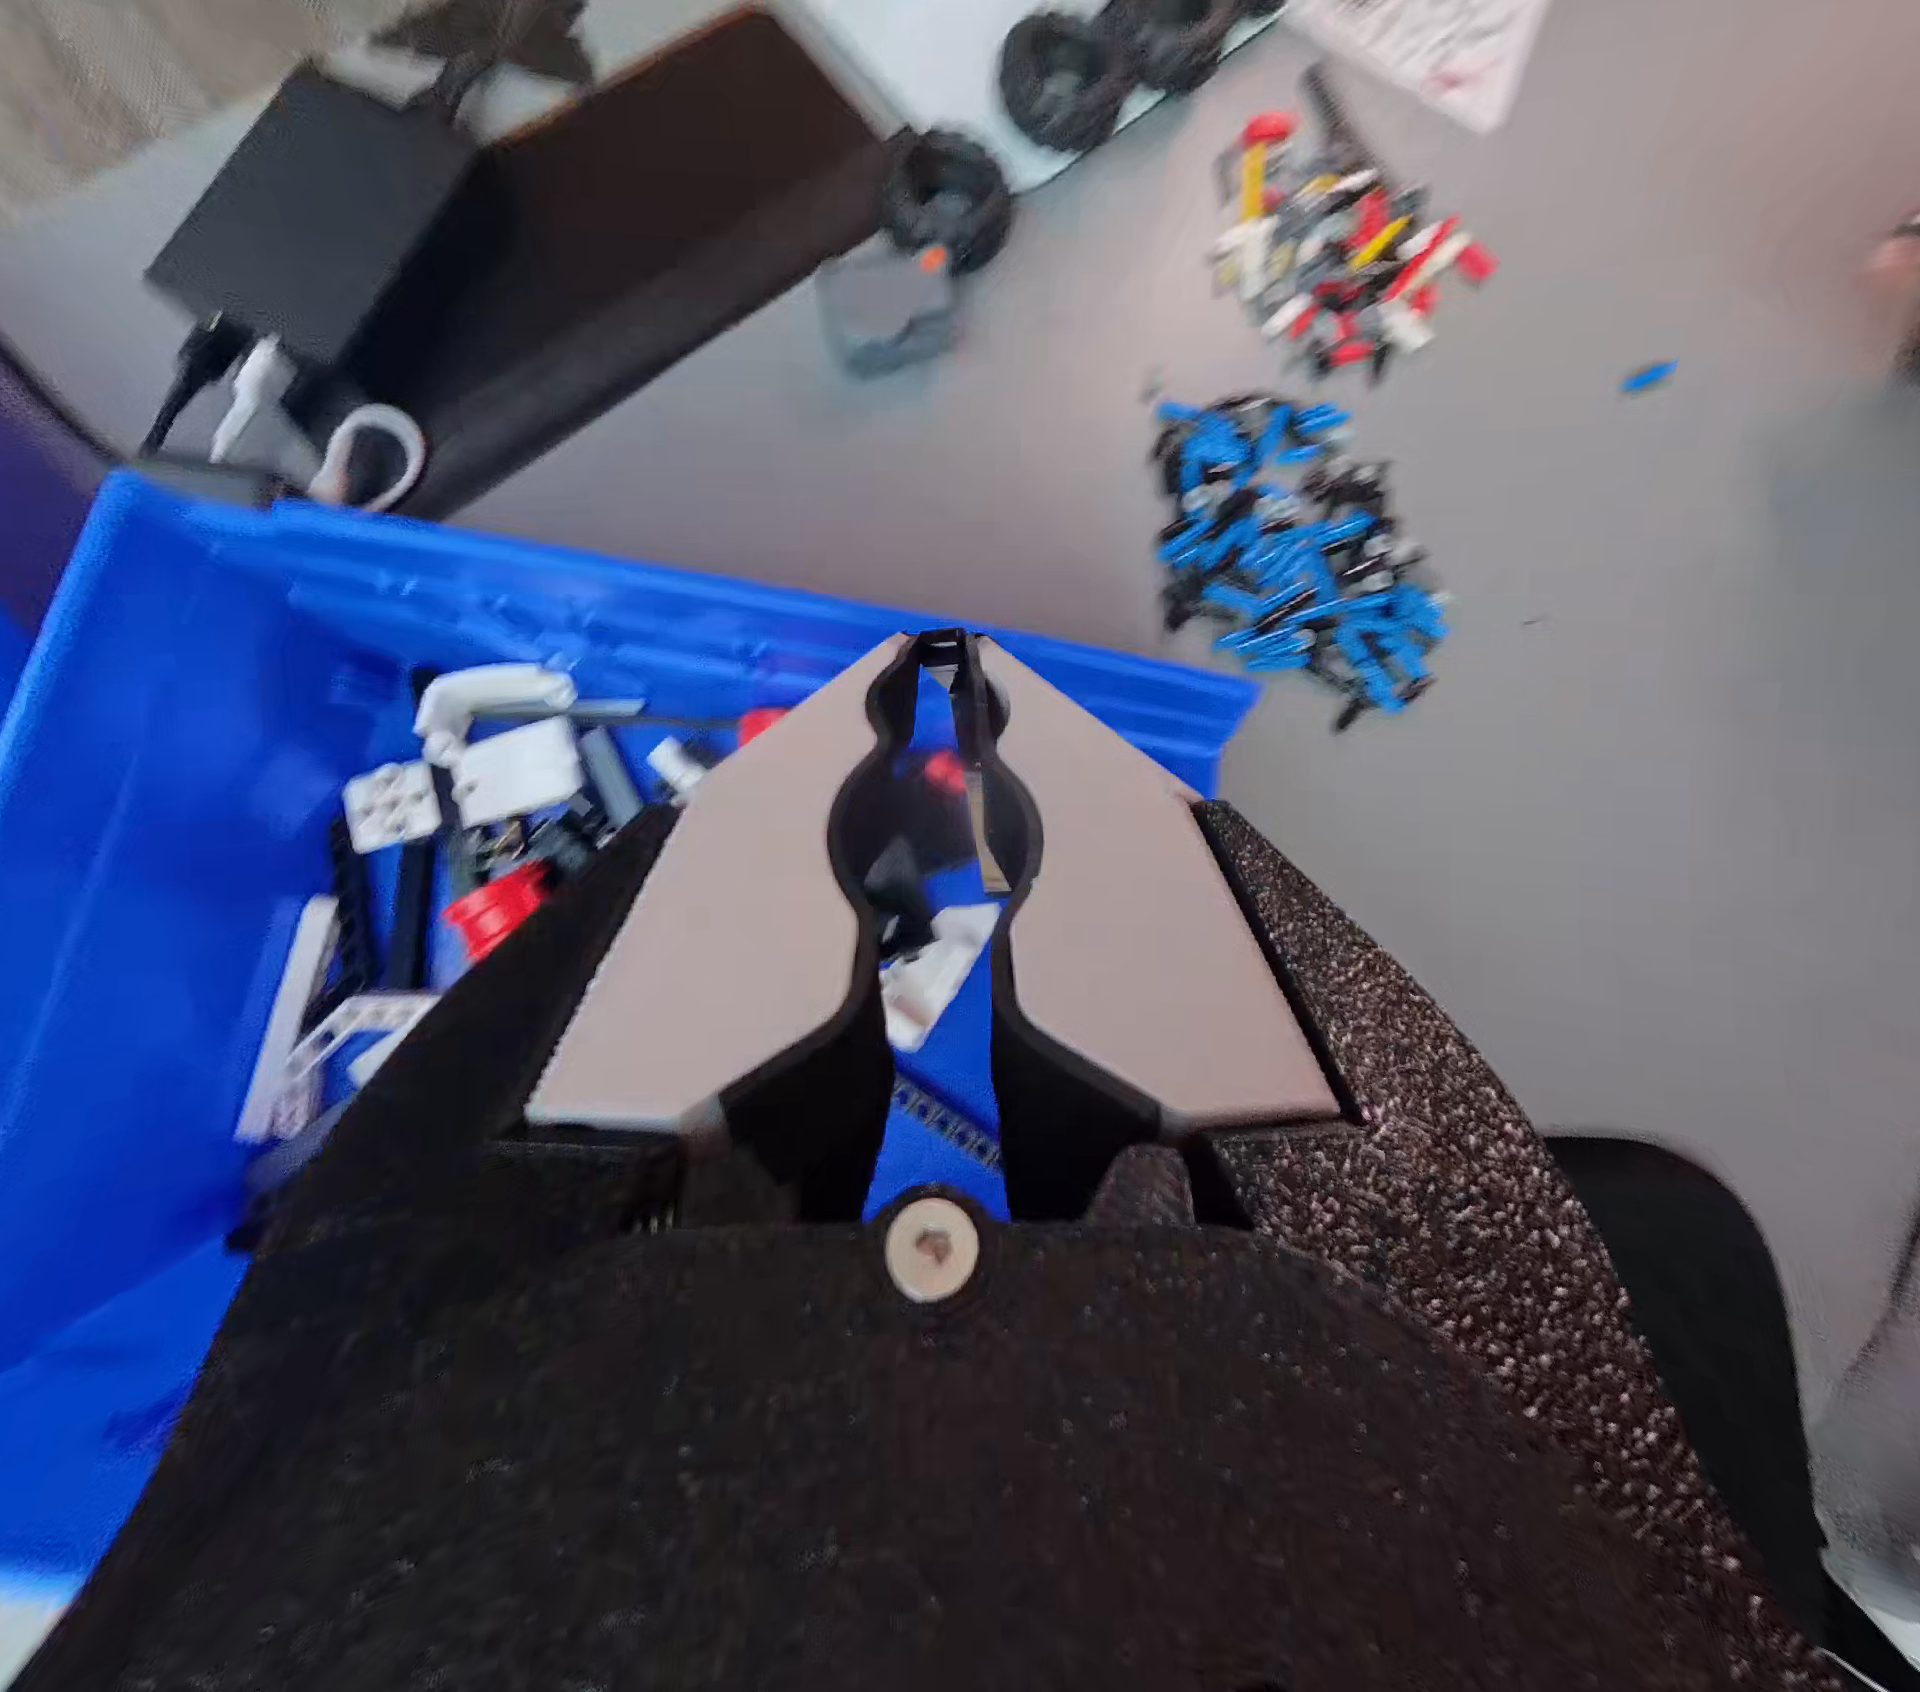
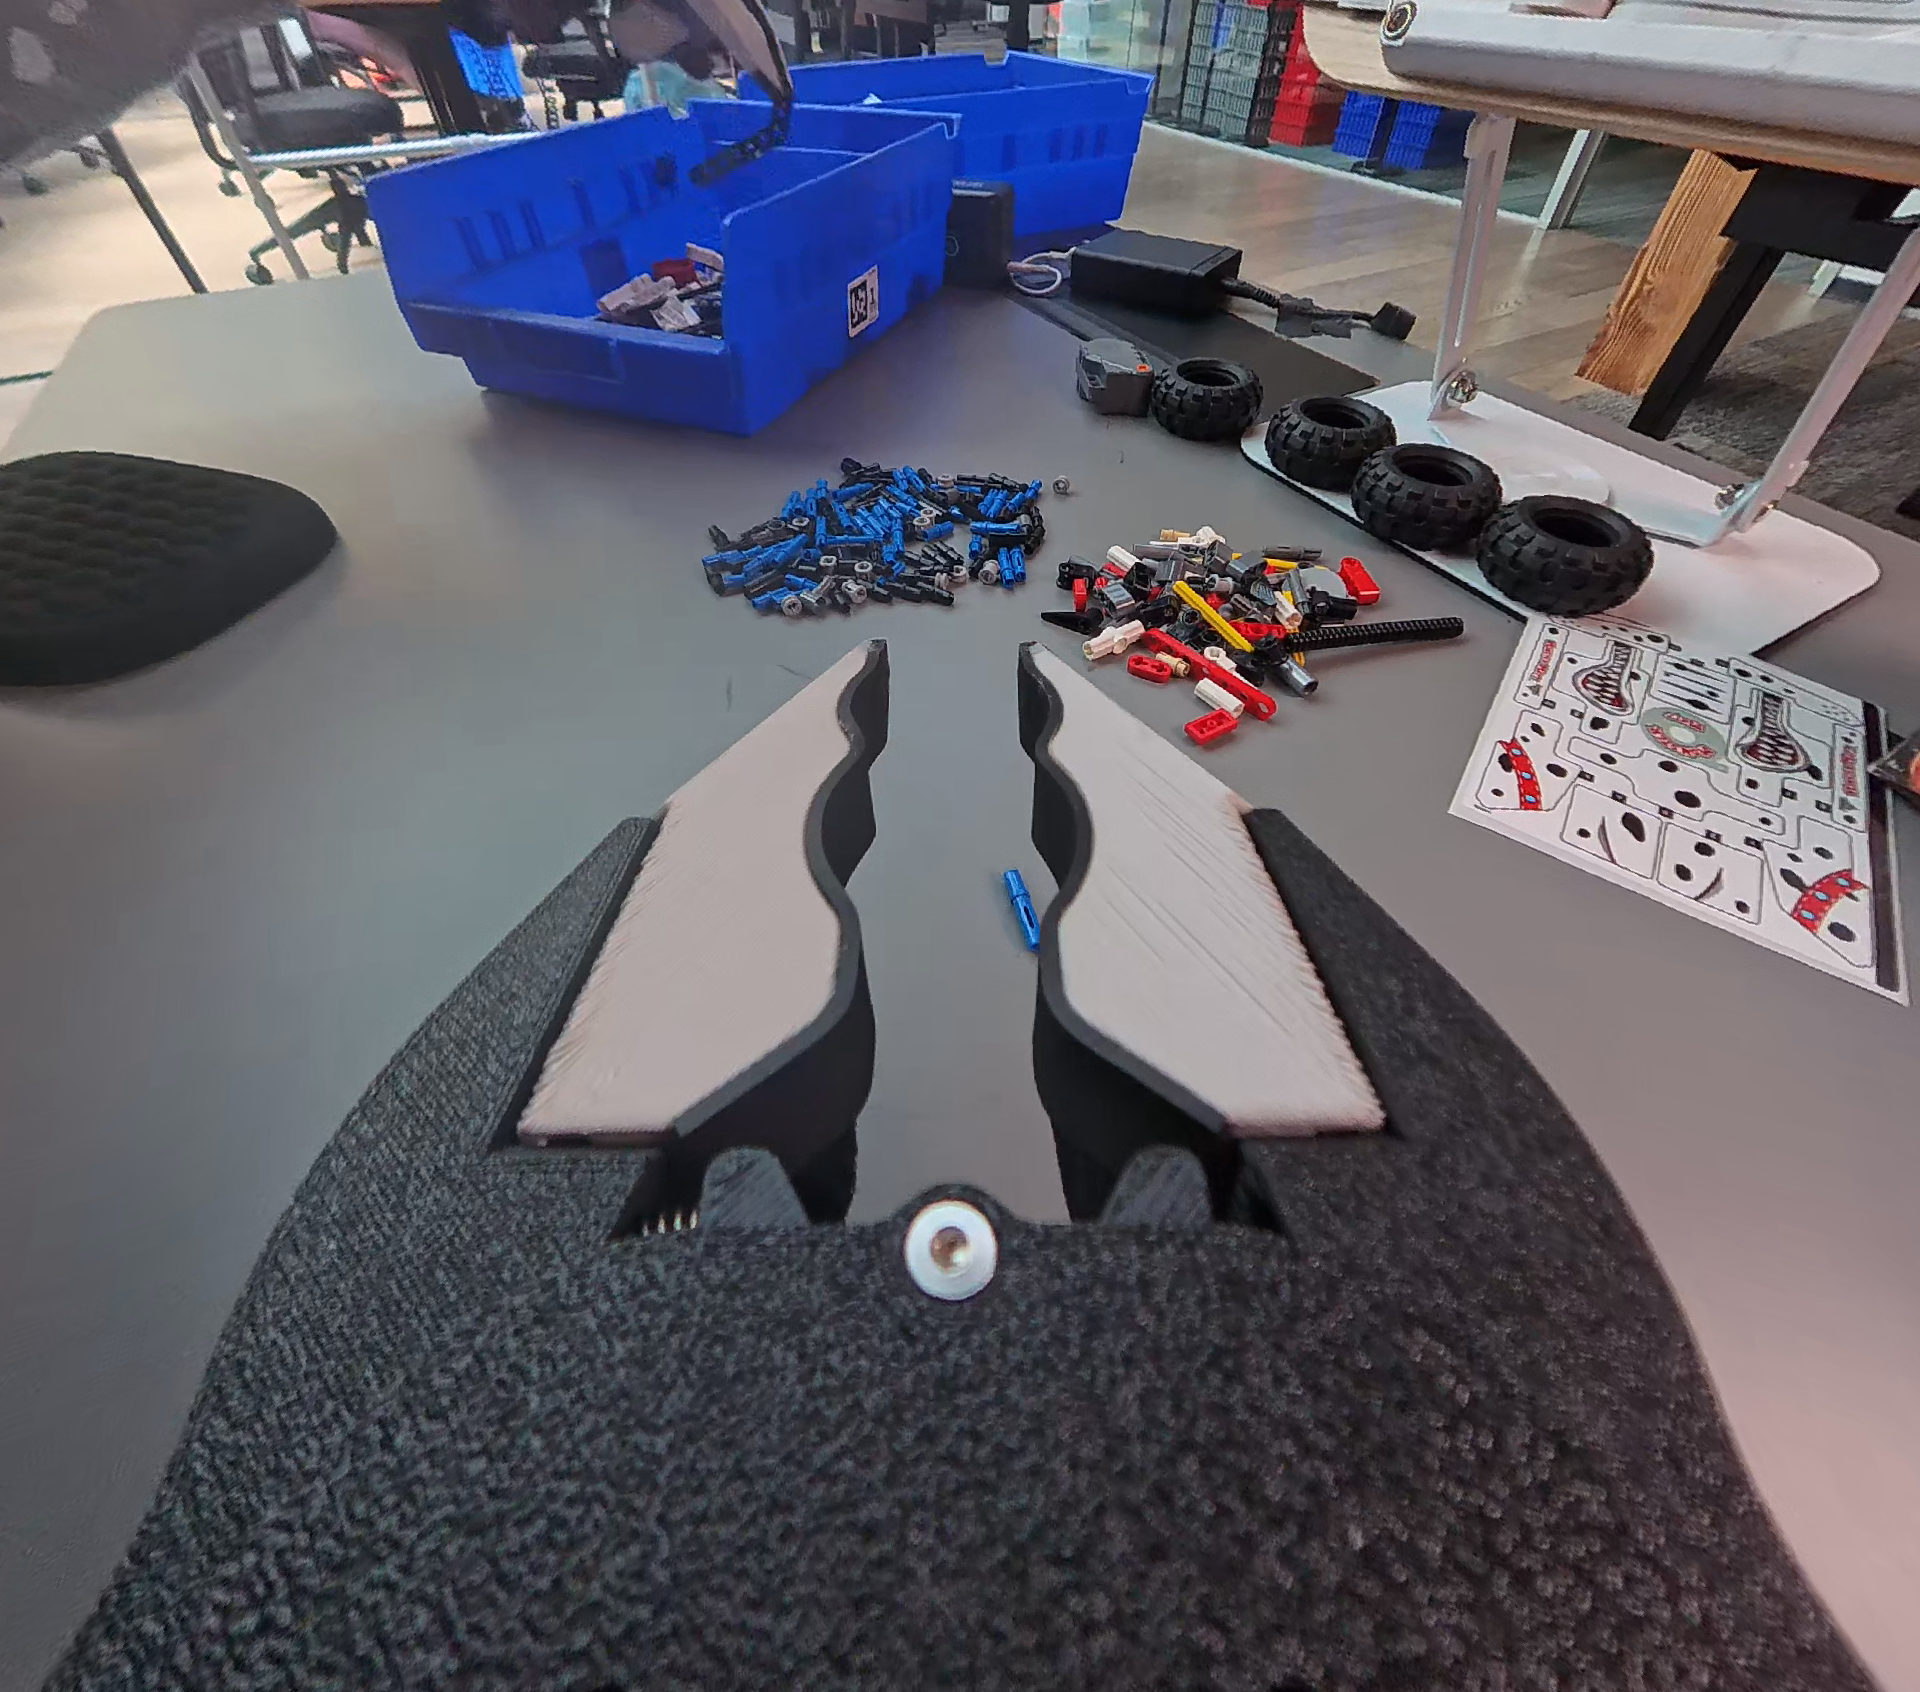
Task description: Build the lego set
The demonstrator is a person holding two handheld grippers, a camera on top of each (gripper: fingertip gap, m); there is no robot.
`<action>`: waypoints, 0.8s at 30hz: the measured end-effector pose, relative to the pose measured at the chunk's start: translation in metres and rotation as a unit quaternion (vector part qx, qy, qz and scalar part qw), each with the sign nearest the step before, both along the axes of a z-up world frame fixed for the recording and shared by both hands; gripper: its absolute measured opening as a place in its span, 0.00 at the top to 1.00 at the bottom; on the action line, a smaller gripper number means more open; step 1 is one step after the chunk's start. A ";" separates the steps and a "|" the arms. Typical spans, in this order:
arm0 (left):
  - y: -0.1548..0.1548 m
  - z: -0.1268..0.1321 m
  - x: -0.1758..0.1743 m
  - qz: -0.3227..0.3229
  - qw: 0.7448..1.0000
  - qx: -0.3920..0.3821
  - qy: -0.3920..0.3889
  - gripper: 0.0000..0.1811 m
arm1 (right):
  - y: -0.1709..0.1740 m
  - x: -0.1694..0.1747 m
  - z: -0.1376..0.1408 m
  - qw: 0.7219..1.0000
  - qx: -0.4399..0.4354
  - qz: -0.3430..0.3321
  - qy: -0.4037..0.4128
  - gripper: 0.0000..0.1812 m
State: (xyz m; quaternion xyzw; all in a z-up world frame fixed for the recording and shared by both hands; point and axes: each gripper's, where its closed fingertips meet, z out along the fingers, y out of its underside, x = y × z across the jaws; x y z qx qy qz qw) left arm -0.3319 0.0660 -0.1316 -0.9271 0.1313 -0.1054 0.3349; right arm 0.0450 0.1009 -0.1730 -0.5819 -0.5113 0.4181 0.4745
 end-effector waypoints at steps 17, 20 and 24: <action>-0.036 -0.009 0.300 -0.041 0.918 0.224 -0.324 0.96 | -0.086 -0.075 -0.006 0.998 -0.037 0.024 -0.053 0.80; -0.036 -0.018 0.304 -0.040 0.917 0.216 -0.333 0.96 | -0.079 -0.075 -0.015 0.998 -0.030 0.003 -0.063 0.92; -0.036 -0.026 0.303 -0.049 0.924 0.203 -0.321 0.96 | -0.071 -0.068 -0.018 0.996 -0.047 0.008 -0.075 0.94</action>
